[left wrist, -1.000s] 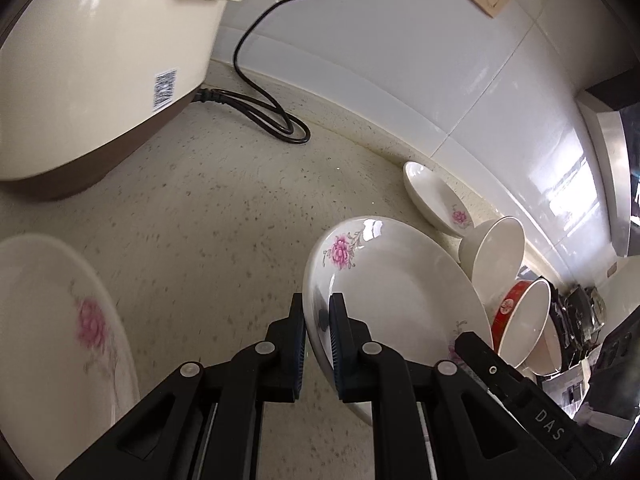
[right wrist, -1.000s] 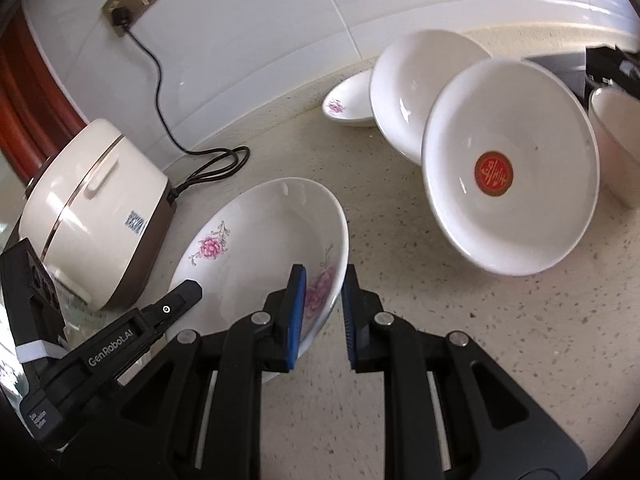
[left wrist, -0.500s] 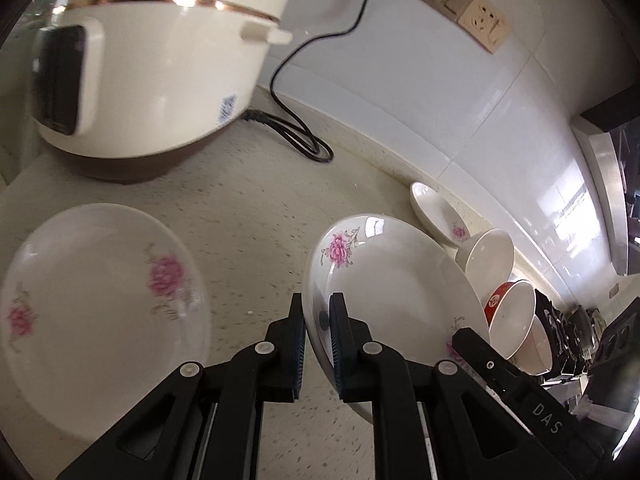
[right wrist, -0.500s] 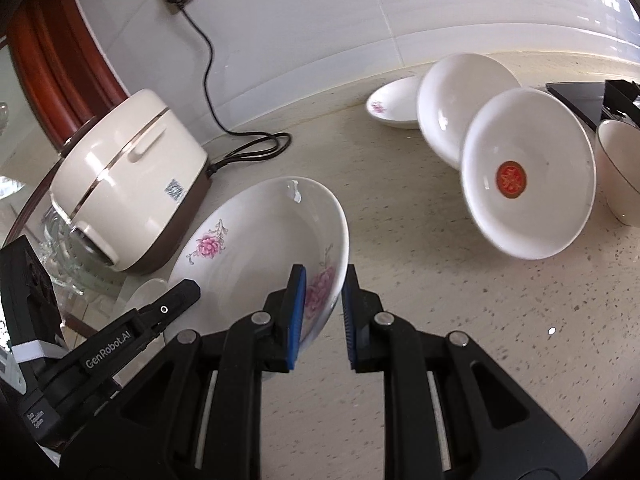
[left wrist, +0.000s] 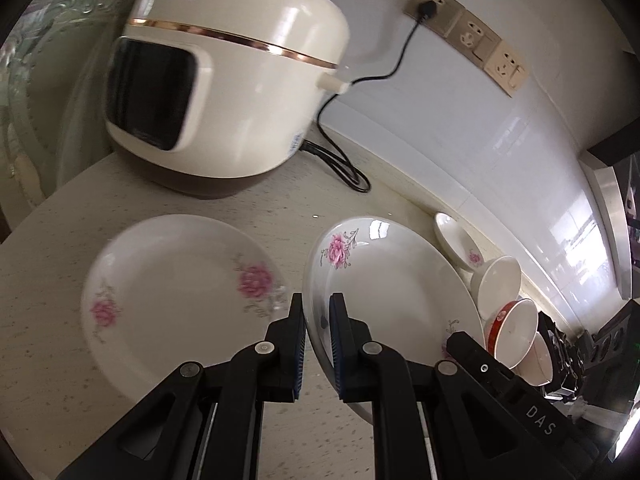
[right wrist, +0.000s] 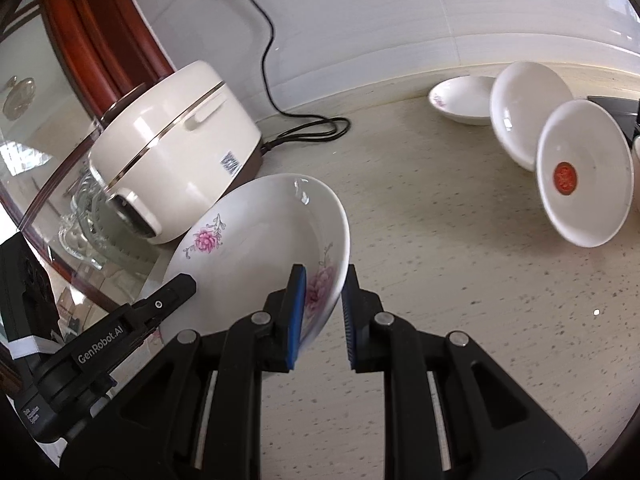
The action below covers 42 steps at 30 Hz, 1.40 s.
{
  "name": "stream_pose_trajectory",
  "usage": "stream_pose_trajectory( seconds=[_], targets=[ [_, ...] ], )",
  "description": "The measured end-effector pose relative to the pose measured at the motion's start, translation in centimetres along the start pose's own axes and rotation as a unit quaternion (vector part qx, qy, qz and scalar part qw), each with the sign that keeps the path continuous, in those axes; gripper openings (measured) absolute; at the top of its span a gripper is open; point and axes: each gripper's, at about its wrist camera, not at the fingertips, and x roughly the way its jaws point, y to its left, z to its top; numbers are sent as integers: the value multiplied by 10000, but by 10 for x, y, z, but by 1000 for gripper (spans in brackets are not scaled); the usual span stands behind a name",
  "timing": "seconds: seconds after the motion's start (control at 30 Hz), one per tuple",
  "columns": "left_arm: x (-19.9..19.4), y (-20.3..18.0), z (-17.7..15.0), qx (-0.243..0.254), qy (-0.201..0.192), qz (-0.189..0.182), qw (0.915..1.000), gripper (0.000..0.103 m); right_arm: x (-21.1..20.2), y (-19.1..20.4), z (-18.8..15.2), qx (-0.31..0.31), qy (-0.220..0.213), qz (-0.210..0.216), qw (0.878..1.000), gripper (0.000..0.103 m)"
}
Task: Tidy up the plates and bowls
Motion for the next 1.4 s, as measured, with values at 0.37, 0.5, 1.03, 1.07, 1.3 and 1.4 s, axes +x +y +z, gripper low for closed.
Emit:
stream_pose_trajectory(
  seconds=[0.37, 0.5, 1.03, 1.07, 1.3, 1.4],
  targets=[
    [-21, 31, 0, -279, -183, 309, 9990, 12, 19, 30, -13, -338, 278, 249, 9987, 21],
    [-26, 45, -1, -416, -207, 394, 9981, 12, 22, 40, -18, -478, 396, 310, 9976, 21],
    [-35, 93, -5, -868, -208, 855, 9923, 12, 58, 80, -39, -927, 949, 369, 9905, 22],
    [-35, 95, -5, -883, -209, 883, 9919, 12, 60, 82, -40, -950, 978, 372, 9900, 22],
    [-35, 102, -6, -957, -196, 992, 9903, 12, 67, 94, -45, -1137, 1050, 294, 9875, 24],
    [-35, 103, -6, -976, -202, 1005, 9899, 12, 69, 97, -44, -1197, 1050, 255, 9869, 25]
  ],
)
